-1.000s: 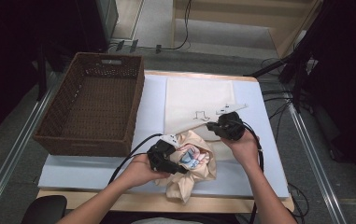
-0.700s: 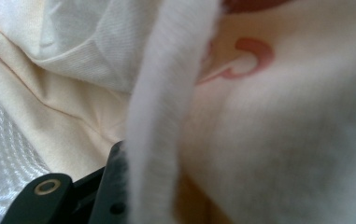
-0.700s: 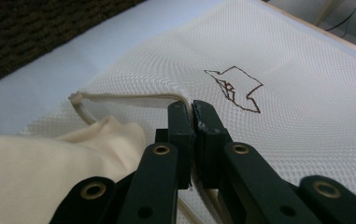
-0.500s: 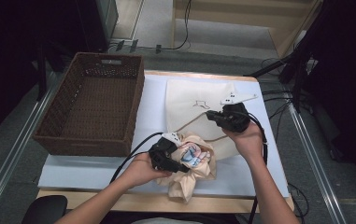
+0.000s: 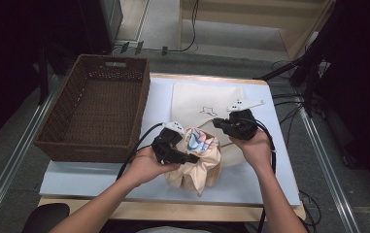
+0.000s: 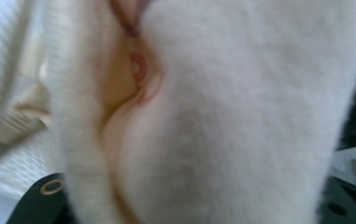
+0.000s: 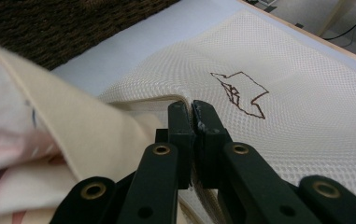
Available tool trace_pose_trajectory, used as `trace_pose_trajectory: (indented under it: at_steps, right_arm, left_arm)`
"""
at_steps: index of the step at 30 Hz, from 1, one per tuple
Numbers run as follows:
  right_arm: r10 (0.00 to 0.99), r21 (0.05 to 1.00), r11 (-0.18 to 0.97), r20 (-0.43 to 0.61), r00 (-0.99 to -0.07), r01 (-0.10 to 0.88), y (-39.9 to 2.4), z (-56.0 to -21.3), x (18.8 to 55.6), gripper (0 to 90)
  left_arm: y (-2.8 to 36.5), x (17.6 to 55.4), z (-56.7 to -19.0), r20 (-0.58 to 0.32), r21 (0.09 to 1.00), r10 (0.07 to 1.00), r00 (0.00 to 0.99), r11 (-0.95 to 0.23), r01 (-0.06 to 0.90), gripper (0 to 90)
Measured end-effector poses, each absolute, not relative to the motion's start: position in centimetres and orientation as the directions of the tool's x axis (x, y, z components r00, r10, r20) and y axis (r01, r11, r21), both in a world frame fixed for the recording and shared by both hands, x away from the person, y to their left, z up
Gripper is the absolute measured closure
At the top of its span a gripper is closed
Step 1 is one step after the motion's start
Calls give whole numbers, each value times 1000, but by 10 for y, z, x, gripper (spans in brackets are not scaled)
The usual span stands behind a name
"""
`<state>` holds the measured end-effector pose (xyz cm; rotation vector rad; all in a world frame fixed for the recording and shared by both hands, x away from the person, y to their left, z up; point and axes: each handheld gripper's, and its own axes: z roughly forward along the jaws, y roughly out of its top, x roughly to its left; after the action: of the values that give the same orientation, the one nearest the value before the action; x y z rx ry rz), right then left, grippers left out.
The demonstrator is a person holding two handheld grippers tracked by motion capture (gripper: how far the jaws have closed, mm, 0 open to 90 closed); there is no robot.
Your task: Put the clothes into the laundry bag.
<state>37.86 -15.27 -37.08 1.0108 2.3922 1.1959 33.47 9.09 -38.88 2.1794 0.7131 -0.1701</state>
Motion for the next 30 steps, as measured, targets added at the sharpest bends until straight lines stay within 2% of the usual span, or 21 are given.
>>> trace_pose_trajectory:
  at_steps: [3,8,16,18,23,29,30]
  right_arm:
    - [698,791,403,60,-714,461,-153,-370,378,886]
    - [695,798,396,64,-716,455,-153,-367,378,886]
    - [696,803,383,73,-714,456,-155,-363,375,886]
    - [696,803,385,72,-715,456,-156,-364,375,887]
    - [699,799,382,79,-711,464,-159,-366,374,886]
    - [696,798,388,74,-714,461,-160,-366,374,886]
    - [697,797,388,75,-713,463,-160,-366,374,887]
  left_arm:
    - [84,340,-385,-333,663,460,823,-506,551,646]
    - [66,348,-401,-298,625,505,810,-538,566,645]
    - [44,356,-416,-290,602,537,792,-541,587,629]
    - [41,359,-421,-301,586,554,776,-535,609,593]
    - [41,362,-424,-341,592,533,774,-518,618,418]
    - [50,357,-409,-344,641,507,790,-488,592,252]
    - [51,356,-407,-345,645,505,791,-484,591,246]
